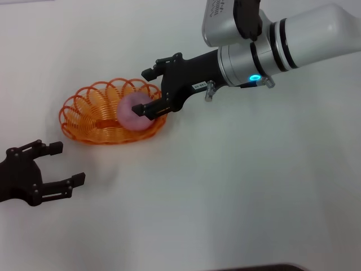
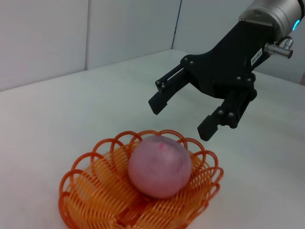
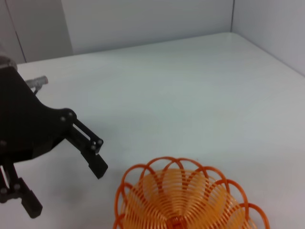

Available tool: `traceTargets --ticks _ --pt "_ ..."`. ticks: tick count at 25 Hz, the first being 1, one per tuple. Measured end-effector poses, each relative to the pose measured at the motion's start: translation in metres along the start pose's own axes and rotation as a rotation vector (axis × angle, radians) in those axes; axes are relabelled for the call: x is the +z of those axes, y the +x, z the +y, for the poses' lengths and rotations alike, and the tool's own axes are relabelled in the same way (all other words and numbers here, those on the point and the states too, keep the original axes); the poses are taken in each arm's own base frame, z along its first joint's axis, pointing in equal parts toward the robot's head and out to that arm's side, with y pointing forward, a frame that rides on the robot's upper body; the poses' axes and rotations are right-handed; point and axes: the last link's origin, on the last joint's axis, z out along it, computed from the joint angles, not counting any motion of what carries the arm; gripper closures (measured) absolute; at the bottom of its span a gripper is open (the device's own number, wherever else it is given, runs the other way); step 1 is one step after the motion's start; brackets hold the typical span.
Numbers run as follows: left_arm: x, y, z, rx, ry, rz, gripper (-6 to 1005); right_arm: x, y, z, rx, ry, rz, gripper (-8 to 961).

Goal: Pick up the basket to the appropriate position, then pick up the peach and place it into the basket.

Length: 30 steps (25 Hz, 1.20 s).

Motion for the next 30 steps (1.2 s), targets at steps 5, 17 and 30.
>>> traceTargets --ticks 5,17,30 --pt "0.000 0.000 0.000 0.000 0.000 0.000 111 -0.008 0.003 0.001 0.007 0.002 -0.062 69" --pt "-0.003 0.000 -0.001 -0.011 0.013 0.016 112 -0.072 0.054 0.009 0.069 0.066 -0.240 68" --pt "-0.003 0.003 -0.001 -0.010 0.014 0.032 112 -0.088 0.090 0.022 0.081 0.096 -0.223 68"
